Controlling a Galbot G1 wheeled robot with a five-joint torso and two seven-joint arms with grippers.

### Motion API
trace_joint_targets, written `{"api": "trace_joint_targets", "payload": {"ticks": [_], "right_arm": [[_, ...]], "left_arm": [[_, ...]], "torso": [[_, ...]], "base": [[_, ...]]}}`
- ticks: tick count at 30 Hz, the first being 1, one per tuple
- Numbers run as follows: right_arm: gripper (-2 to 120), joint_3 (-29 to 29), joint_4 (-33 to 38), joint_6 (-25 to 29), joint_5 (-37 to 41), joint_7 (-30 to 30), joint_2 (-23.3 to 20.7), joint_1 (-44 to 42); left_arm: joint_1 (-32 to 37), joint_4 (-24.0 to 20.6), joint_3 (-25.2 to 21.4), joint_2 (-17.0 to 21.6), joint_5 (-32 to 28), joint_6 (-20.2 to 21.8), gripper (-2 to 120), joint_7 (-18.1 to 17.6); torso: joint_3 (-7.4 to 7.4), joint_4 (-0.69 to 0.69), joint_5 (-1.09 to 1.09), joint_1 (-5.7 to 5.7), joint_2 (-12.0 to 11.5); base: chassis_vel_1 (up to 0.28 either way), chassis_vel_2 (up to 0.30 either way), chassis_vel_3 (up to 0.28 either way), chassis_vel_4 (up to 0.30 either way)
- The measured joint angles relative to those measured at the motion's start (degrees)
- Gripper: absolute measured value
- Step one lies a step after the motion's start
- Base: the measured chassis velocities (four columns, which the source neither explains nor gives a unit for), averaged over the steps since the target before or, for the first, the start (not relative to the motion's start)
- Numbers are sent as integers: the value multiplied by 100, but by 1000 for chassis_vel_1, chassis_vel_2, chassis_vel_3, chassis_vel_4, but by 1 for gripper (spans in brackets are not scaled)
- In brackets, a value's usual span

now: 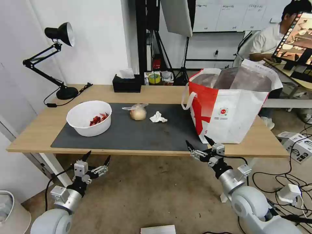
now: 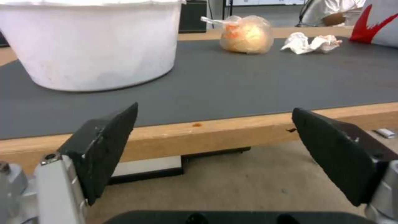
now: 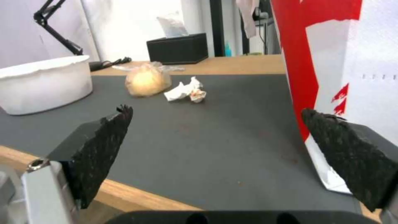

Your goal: Pick up the trash from the table and place it into the takeout bag.

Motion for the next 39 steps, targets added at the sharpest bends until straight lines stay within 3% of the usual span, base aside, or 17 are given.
{"api": "trace_joint_targets", "payload": {"ticks": [28,39], "right_arm": [[100,-208,-31,-160,-81,193,160,-136],[100,-349,220,-281,-287,940,423,-214]], "left_arm": [[-34,-23,-14,-136,-41,37,100,-120],[-46,-23,-3,-135,-46,45,100,-127]], "torso": [[0,0,0,0,0],[0,0,-1,1,-1]], "base": [[0,0,0,0],[0,0,0,0]]}}
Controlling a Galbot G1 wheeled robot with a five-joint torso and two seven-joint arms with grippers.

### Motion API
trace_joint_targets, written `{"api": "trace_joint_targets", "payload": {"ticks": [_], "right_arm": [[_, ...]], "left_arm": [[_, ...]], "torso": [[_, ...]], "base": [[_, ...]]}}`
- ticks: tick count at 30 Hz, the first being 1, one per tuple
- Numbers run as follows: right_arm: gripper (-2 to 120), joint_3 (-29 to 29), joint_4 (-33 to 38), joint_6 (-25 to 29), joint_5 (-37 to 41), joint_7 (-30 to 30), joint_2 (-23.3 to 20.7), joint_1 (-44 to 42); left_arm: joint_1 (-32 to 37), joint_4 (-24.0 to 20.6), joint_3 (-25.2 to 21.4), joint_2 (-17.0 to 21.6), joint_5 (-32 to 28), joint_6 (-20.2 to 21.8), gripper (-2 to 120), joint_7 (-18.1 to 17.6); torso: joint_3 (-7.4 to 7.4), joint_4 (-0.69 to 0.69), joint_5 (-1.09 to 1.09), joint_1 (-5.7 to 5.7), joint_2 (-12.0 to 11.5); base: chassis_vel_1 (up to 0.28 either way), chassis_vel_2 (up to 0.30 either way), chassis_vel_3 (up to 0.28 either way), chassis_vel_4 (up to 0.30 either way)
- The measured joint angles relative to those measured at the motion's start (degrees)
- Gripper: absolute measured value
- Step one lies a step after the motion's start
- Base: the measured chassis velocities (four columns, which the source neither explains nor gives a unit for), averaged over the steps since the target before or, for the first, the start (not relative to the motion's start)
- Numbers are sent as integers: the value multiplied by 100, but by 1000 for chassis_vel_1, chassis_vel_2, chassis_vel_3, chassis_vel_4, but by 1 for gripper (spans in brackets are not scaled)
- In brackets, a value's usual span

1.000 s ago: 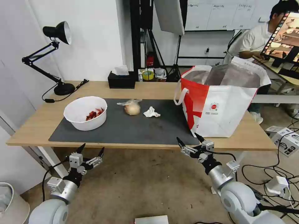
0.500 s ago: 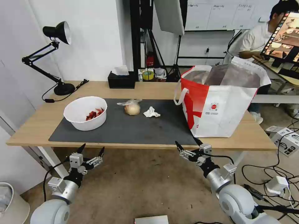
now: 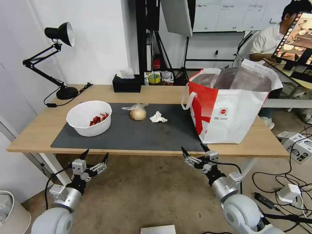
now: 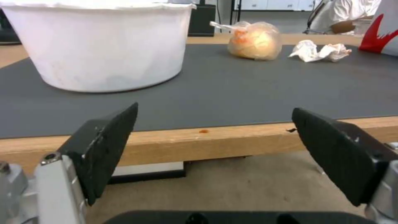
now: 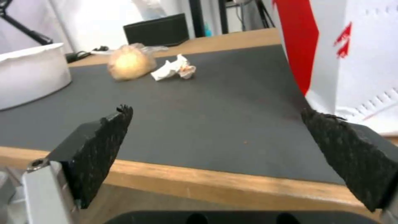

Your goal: Pick up the trash from the table and place it into the takeout bag.

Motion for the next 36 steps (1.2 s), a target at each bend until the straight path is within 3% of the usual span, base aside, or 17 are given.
{"api": "trace_joint_targets", "payload": {"ticks": [11,19,26,31,36], "right_arm": [[100,-382,-203,-132,63,353,114,573],[100,-1118,-647,-570,270,620,148,1999],[100,-1953,-1561,-1001,585,783,454,3493],[100,-2172,-2032,-1262,715,852,674,4123],[100,-2364,-2649,-1936,920,895,955,4926]], "left_arm": [[-40,5,52,23,1,3,100,-4],[-81,39,100,50,1,24,100,-8],[-78,39,75,67,-13,33,100,-9],[-71,39,71,53,-14,33,100,-10],[-63,40,67,29,-11,31,100,-10]], "torso": [[0,-1,1,0,0],[0,1,0,0,0],[1,0,0,0,0],[1,1,0,0,0],[0,1,0,0,0]], "base": [[0,0,0,0],[0,0,0,0],[0,0,0,0],[0,0,0,0],[0,0,0,0]]}}
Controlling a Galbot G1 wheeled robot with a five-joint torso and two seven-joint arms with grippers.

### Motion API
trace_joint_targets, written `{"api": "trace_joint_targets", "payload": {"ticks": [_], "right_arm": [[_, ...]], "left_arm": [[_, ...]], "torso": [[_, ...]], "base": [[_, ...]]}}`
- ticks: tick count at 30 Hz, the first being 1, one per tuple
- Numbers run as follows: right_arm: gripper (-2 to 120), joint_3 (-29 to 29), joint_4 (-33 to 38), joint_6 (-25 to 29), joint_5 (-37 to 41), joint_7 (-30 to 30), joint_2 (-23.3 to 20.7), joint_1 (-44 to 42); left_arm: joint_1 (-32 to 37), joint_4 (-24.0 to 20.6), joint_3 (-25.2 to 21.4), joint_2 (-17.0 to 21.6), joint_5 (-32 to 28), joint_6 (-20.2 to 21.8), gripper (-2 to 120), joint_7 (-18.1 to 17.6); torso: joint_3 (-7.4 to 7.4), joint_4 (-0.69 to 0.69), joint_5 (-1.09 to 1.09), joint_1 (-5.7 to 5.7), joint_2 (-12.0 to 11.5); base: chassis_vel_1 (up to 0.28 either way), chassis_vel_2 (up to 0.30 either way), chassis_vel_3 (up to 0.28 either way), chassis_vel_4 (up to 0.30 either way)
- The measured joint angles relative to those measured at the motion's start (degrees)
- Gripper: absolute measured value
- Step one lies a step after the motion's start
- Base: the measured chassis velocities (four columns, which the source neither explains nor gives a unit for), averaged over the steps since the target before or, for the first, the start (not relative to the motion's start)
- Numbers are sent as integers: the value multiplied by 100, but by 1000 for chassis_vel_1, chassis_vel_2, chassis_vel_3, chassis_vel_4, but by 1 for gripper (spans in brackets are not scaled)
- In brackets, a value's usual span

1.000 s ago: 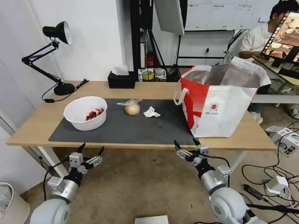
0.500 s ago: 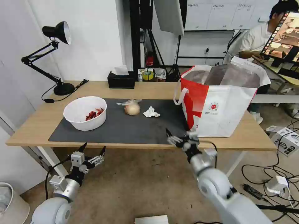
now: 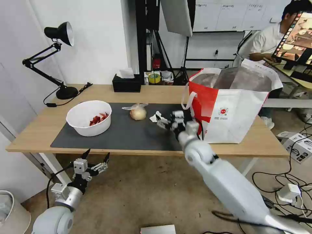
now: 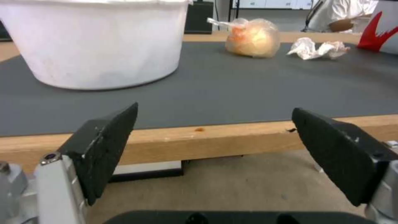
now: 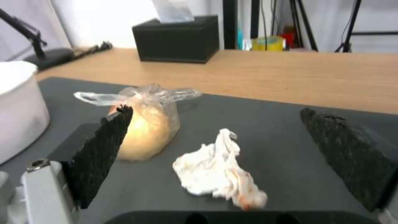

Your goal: Pick up the trash from the table and place it into the takeout bag.

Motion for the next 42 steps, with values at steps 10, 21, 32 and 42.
{"api": "trace_joint_targets", "payload": {"ticks": [10,21,32,42], "right_arm": [[100,-265,-827,-841,36,81,370,624],[100,-415,-1652,-1002,154,27,713,928],[100,-426,-1877,-994,55,-1,871,942],[100,-423,-1841,-994,50,-51,771,900]], "left_arm": [[-3,2,-2,-14,5,-17,100,0],[-16,0,28,-40,-56,-36,100,0],[-16,-3,67,-38,-55,-37,100,2],[-24,-1,109,-57,-37,-37,100,3]], "torso": [[0,-1,0,0,1],[0,-1,0,-1,1],[0,-1,1,-1,0],[-1,-1,1,-1,1]], "base": [[0,0,0,0],[0,0,0,0],[0,0,0,0],[0,0,0,0]]}}
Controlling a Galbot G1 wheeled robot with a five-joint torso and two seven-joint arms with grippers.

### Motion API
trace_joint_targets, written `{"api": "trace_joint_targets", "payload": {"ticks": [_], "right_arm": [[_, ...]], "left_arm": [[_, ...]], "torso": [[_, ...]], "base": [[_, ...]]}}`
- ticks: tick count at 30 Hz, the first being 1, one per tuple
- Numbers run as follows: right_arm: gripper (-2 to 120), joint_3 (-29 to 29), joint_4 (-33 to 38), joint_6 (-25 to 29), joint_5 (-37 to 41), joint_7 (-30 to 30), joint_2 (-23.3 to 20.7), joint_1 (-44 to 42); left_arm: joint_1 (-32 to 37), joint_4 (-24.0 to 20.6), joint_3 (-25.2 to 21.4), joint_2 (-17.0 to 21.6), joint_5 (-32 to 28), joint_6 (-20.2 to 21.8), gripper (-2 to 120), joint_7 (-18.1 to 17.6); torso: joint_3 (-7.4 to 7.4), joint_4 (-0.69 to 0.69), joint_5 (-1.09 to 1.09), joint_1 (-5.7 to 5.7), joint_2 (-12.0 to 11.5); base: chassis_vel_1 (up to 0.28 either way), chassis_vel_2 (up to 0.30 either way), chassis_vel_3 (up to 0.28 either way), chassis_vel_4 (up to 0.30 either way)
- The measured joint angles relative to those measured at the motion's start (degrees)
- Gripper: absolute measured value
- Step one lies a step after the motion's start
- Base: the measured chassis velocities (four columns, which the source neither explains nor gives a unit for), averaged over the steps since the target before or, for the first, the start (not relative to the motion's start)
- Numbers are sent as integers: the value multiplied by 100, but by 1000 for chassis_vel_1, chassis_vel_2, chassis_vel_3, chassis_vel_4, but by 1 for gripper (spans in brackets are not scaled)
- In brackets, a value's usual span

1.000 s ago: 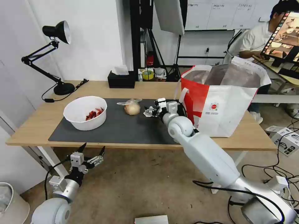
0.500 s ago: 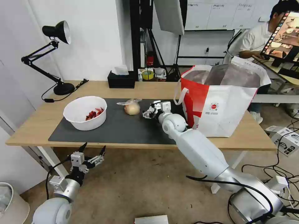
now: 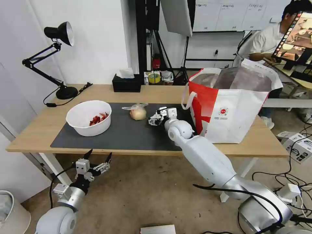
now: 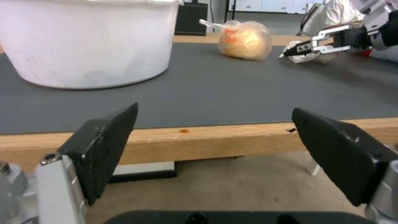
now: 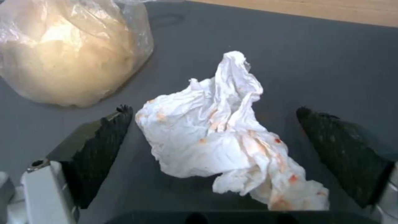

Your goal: Pick up the trash from the table and place it into the takeout bag.

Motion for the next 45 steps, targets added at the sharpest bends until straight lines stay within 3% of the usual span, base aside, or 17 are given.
{"api": "trace_joint_targets", "payload": {"ticks": [6,8,12,22,32,36,45], "right_arm": [[96,-4,2,0,-7,-39,-28,-11],[85,-10,2,-5,-9,-65,-39,-25],[77,-13,12,-14,-12,-91,-51,-34],[34,-8,100,-30,-21,-91,-89,-100],[1,3,242,-29,3,-101,-140,-153],[0,31,494,121,-1,-154,-234,-185],[0,154,2213,249,-48,-153,-937,-372]], "left_arm": [[2,4,2,-18,6,0,100,1],[3,8,4,-33,11,-4,100,2],[10,9,3,-49,16,-8,100,3],[27,-8,-4,-77,36,-24,100,4],[45,-47,-16,-78,36,-28,100,4],[53,-76,-25,-80,36,-29,100,4],[126,-182,-70,-99,28,-29,100,2]], "torso": [[0,0,0,0,0],[0,0,0,0,0],[0,0,0,0,0],[0,-1,0,0,0],[0,1,0,0,0],[0,1,0,0,0],[0,1,1,0,0]], "base": [[0,0,0,0],[0,0,0,0],[0,0,0,0],[0,0,0,0],[0,0,0,0],[0,0,0,0],[0,0,0,0]]}}
